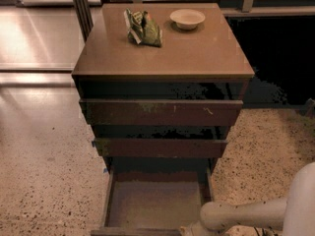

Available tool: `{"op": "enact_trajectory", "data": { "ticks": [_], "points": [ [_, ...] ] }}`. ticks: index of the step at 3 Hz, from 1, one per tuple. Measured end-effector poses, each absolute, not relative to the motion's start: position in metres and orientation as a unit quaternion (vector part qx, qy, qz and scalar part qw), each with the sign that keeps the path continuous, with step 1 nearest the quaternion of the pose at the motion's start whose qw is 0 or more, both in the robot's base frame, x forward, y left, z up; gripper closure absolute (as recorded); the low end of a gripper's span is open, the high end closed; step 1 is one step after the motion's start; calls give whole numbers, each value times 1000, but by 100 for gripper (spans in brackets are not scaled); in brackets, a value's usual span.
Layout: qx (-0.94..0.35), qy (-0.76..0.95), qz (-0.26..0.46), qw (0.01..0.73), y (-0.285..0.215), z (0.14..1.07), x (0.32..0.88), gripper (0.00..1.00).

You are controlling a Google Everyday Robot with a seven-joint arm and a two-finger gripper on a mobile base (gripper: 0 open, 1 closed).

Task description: Close bottom drawer

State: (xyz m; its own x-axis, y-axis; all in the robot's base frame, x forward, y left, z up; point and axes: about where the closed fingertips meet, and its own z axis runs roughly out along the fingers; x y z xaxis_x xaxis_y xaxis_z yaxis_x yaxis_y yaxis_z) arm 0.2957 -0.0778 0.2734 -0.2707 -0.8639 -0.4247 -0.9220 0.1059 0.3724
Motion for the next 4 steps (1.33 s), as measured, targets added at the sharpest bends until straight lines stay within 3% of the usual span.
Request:
{"op": "enact_trajectory", "data": {
  "ticks": [4],
  "points": [
    [-604, 724, 330, 47, -79, 216, 288, 0]
  ]
}}
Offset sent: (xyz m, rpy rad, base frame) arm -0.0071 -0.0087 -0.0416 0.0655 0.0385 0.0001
